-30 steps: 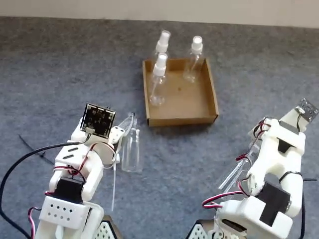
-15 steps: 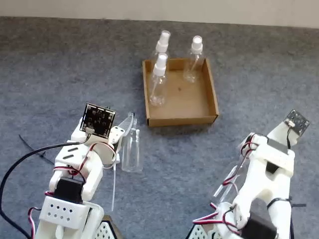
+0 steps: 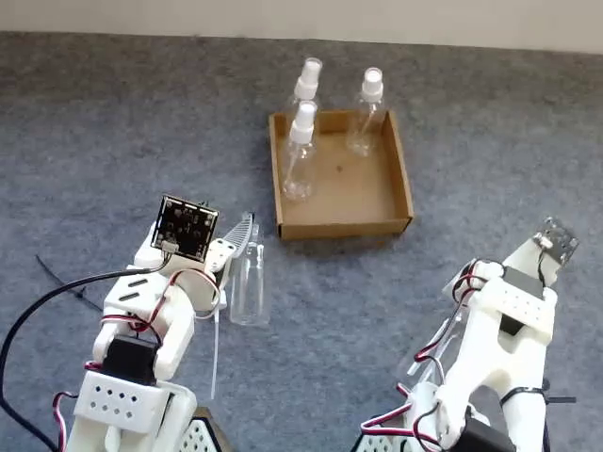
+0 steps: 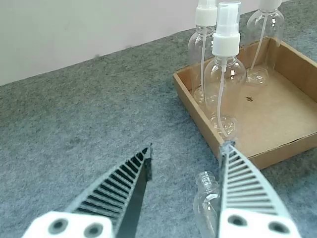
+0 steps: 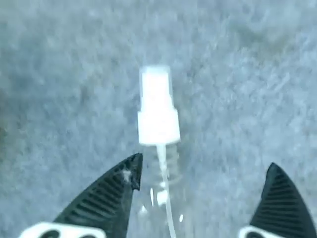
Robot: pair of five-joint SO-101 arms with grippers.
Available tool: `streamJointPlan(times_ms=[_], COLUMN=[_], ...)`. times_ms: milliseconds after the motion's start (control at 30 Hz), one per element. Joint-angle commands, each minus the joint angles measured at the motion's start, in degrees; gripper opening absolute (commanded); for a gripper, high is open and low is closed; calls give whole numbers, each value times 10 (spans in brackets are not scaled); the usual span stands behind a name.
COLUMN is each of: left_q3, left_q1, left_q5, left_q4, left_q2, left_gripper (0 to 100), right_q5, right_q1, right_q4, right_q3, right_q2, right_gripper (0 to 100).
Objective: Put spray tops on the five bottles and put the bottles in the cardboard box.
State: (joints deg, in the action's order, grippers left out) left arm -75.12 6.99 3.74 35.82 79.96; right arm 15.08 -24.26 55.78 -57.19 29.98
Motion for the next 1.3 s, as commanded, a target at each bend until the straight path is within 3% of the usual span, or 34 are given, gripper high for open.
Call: streamJointPlan(times_ms=[0, 167, 467, 700, 867, 1067, 1267], left_q3=[3, 3, 2, 2, 2, 2, 1], left_q1=[-4, -4, -4, -4, -4, -4, -4], left_q5=[-5, -5, -5, -5, -5, -5, -5], left_q4=[-15, -15, -15, -15, -15, -15, -15], left_q2=[4, 4, 5, 5, 5, 5, 5], left_gripper=[210, 210, 210, 210, 210, 210, 210], right_q5=[0, 41, 43, 43, 42, -42, -159], right_q1=[31, 68, 70, 70, 58, -4, -45], right_q4=[38, 41, 41, 30, -35, -92, -246], right_q3=[1, 0, -24, -45, -50, -44, -46], right_q2=[18, 17, 12, 12, 12, 12, 15], right_gripper=[323, 321, 314, 160, 115, 112, 112])
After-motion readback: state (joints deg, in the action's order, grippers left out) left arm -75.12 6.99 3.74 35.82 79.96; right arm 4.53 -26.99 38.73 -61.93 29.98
